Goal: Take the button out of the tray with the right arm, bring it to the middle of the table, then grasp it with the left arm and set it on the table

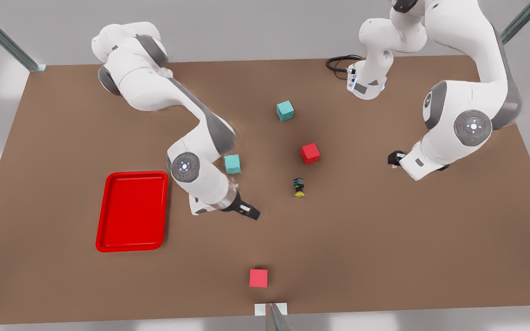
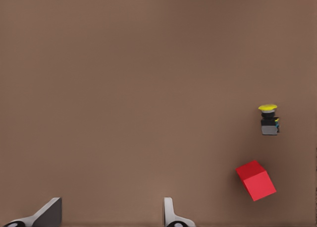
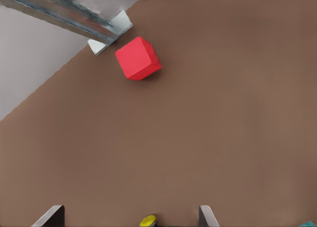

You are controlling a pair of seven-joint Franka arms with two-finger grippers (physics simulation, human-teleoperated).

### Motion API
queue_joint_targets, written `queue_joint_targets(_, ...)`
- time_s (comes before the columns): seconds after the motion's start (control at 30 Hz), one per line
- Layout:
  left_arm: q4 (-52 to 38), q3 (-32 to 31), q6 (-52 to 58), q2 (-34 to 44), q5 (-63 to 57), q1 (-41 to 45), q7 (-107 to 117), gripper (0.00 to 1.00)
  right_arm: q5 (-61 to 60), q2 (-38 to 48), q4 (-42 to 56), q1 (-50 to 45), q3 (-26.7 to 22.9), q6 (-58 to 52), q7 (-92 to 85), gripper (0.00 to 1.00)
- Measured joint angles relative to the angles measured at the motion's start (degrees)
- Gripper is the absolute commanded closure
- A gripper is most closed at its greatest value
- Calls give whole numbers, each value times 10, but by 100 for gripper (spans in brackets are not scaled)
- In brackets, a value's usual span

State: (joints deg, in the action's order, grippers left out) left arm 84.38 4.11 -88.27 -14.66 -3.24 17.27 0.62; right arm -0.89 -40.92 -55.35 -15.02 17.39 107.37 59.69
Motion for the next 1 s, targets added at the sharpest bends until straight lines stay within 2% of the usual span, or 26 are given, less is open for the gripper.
queue_joint_targets(0.1,-7,-2,-30,-103,74,138,77,0,4,203,-191,122,-39,-73,-70,0)
queue_joint_targets(0.2,1,-3,-119,-180,131,212,157,0,7,275,-247,172,-55,-123,-146,0)
queue_joint_targets(0.33,111,-3,-243,-173,147,235,230,0,9,286,-253,182,-58,-165,-229,0)
queue_joint_targets(0.53,198,-1,-335,-132,108,241,231,0,10,286,-254,185,-57,-193,-324,0)
queue_joint_targets(1.0,211,-1,-515,-203,94,248,218,0,57,284,-231,211,-63,-219,-454,0)
